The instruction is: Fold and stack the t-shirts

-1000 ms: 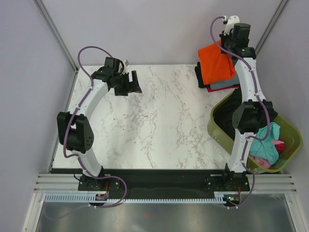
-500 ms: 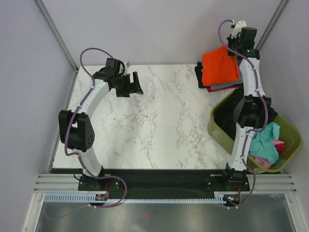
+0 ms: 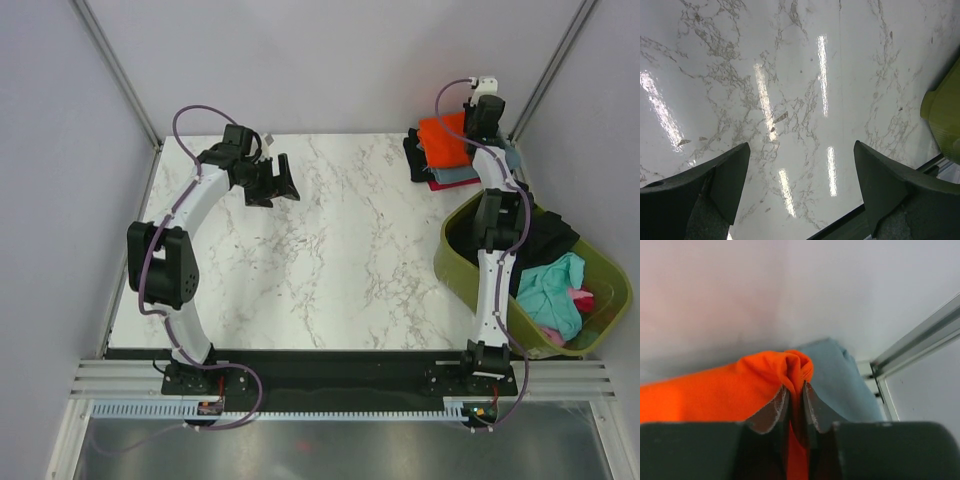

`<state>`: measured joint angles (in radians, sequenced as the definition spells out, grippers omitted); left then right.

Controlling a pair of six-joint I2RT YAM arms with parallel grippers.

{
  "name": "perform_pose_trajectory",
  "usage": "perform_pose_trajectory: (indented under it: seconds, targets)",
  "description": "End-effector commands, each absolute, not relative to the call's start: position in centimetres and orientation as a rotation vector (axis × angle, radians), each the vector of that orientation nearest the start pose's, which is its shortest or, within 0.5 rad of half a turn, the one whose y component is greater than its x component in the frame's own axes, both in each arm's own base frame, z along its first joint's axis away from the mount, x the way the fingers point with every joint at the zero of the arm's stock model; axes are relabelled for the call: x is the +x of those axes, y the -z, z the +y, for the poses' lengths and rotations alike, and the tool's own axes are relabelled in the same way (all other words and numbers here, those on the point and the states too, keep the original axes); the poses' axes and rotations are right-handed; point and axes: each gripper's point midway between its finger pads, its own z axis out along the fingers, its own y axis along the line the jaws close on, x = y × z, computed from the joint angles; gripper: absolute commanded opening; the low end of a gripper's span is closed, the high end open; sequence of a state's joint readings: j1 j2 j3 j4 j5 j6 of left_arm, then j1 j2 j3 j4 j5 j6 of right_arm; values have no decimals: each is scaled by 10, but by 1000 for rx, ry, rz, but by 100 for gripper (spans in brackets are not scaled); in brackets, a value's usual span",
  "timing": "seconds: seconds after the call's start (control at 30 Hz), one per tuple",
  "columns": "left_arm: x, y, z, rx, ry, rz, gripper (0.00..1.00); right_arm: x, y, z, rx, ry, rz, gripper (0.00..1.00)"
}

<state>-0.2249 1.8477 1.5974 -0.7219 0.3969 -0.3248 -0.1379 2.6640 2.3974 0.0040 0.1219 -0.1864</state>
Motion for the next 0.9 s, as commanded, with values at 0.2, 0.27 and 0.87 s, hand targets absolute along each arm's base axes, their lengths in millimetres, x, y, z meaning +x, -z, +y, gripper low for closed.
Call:
perform_pose_trajectory:
  seconds: [0.2, 0.27, 0.87]
  targets:
    - [415, -149, -185, 14, 791, 2585, 92, 732, -178, -181, 328, 434, 1480, 79]
    - [415, -152, -186, 17, 800, 2577, 91, 718, -208, -193, 417, 476, 1416, 91]
    - [413, -197, -188, 29, 831, 2443, 91, 613, -435, -86, 399, 18, 1214, 98]
